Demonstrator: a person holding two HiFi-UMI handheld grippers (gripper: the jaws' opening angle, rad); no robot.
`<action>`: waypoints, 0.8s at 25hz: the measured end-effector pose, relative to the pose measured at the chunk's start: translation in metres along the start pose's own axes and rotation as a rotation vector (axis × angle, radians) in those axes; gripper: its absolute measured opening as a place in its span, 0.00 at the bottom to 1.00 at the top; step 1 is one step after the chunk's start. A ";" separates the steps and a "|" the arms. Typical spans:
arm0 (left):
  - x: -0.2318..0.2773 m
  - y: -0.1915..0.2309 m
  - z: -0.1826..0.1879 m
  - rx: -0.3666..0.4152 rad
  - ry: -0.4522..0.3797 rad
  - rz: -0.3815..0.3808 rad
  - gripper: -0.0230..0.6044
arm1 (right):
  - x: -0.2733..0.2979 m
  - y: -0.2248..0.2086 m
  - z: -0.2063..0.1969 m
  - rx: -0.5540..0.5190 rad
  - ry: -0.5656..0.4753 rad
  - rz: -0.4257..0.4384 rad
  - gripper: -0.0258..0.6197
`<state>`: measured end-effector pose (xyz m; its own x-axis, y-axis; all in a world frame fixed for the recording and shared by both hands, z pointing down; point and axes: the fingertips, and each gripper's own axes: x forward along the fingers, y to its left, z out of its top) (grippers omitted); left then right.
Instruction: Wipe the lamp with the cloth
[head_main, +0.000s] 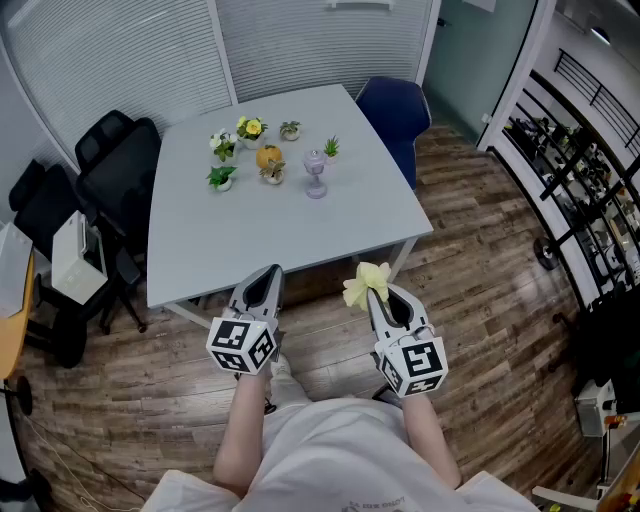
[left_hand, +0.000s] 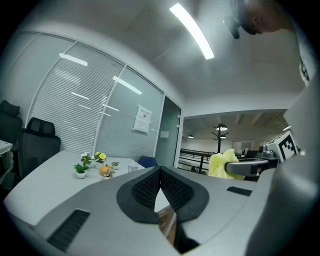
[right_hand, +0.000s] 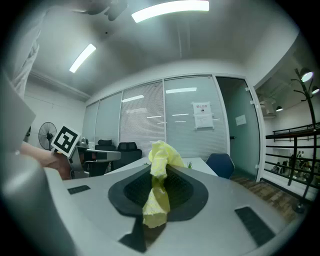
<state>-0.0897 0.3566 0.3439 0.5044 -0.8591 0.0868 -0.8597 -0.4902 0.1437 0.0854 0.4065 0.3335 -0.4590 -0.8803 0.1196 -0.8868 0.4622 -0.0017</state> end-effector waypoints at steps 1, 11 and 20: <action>-0.001 -0.002 -0.001 0.000 0.001 0.002 0.04 | -0.002 -0.001 0.000 0.000 0.000 0.000 0.14; -0.006 -0.023 -0.003 0.004 0.002 0.019 0.04 | -0.026 -0.013 -0.003 0.003 -0.008 -0.005 0.14; -0.001 -0.042 -0.018 -0.095 0.039 -0.012 0.50 | -0.045 -0.035 -0.005 0.119 -0.043 0.002 0.14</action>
<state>-0.0526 0.3807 0.3556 0.5189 -0.8460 0.1229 -0.8430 -0.4825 0.2377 0.1370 0.4305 0.3328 -0.4607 -0.8843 0.0764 -0.8847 0.4505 -0.1201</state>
